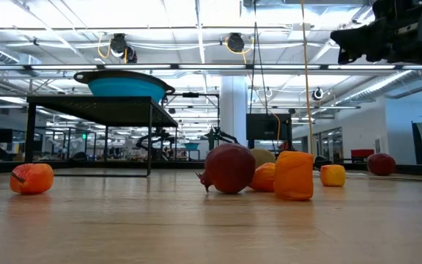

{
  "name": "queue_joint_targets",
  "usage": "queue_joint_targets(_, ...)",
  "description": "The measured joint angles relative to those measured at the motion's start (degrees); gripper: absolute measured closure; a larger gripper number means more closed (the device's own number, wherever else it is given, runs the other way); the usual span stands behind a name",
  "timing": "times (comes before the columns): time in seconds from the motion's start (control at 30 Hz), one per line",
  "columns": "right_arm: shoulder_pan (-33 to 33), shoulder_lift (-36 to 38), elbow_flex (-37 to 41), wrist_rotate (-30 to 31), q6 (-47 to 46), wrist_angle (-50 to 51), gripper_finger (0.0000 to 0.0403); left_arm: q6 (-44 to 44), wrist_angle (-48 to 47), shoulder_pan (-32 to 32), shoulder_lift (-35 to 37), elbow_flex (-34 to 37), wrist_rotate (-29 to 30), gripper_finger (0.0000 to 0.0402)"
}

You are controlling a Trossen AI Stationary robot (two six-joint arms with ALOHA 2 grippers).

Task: Pick & Place Fruit
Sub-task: Put the orange mango into the blue strainer bowl on the shelf

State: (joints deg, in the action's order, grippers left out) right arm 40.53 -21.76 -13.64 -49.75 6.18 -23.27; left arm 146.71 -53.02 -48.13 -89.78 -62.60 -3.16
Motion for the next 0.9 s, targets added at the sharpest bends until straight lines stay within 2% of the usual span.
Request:
queue_joint_targets(0.17,0.0,0.0,0.0,1.0,4.5,1.8,0.0403,-0.2,0.1,-0.1,0.0,0.2,0.0,0.0017)
queue_joint_targets(0.3,0.0,0.0,0.0,5.1,5.2,3.1,0.0403,-0.2,-0.1,-0.1,0.0,0.2,0.1,0.0018)
queue_joint_targets(0.9,0.0,0.0,0.0,4.5,5.1,3.5,0.0403,0.3,-4.7,1.7,0.0,0.2,0.2,0.0009)
